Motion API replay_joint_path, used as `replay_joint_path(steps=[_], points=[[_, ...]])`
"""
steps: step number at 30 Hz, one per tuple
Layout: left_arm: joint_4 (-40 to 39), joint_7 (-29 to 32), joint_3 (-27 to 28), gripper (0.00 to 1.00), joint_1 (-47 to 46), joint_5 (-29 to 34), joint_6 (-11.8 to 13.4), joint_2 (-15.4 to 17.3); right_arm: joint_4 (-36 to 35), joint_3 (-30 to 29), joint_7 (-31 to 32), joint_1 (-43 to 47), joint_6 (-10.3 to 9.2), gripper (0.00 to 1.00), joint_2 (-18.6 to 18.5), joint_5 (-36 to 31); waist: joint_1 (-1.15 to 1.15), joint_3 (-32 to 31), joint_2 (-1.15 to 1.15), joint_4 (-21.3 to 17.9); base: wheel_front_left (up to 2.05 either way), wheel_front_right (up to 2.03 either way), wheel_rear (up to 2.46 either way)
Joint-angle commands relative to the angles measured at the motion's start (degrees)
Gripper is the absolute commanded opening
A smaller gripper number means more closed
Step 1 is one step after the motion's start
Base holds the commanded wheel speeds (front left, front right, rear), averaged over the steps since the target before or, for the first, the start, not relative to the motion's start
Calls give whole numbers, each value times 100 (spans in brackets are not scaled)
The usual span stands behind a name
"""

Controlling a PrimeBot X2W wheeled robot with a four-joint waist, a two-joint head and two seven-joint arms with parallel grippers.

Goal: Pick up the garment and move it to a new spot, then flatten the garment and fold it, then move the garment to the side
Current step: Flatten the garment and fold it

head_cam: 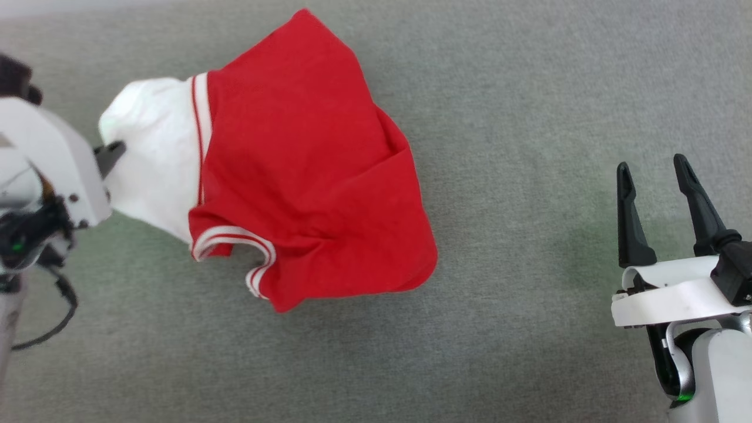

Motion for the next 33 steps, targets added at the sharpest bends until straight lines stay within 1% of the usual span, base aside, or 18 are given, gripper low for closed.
replay_joint_path(steps=[1,3,5,8,10,15,16,22,27,28,29,30,31,33], points=[[-45,-18,46,0,133,9,58,58,16,-8,20,72,0,100,-15,-16,0,-186,0,167,0,0,0],[-131,-34,147,0,331,-36,181,130,24,-23,35,115,-1,100,-31,-13,0,-280,0,242,0,0,0],[-198,-48,263,0,571,-38,281,273,17,-19,50,138,-1,100,-29,-16,0,-370,0,297,0,0,0],[-268,-88,430,0,953,-114,426,370,13,-33,88,186,-1,100,-43,-8,0,-494,0,353,0,0,0],[-183,-120,562,0,1165,-158,400,522,12,-50,98,237,0,100,-64,20,0,-568,0,384,0,0,0],[178,-300,699,0,1677,-213,320,627,10,-67,127,310,0,100,-82,55,0,-725,0,402,0,0,0],[275,-371,720,0,1773,-203,323,627,7,-55,137,329,0,100,-74,57,0,-750,0,390,0,0,0],[830,-656,701,0,2073,-192,160,545,15,-58,177,367,0,100,-84,106,0,-866,0,320,0,0,0],[1212,-690,646,0,2041,-292,2,436,36,-40,215,447,-1,100,-50,89,0,-1008,0,285,0,0,0],[1266,-741,654,17,2012,-304,-34,391,45,-37,220,460,0,100,-44,91,0,-1046,0,286,0,0,0],[1319,-791,653,46,1990,-298,-57,370,51,-23,225,471,0,100,-48,102,0,-1080,0,289,0,0,0],[1369,-833,638,85,1970,-282,-90,354,62,4,229,478,-1,100,-53,118,0,-1129,0,295,0,0,0],[1404,-878,633,100,1946,-278,-97,332,72,28,229,492,0,100,-68,125,0,-1176,0,307,0,0,0],[1451,-970,643,100,1925,-261,-134,313,79,82,257,537,-1,100,-78,122,0,-1288,0,325,0,0,0]])
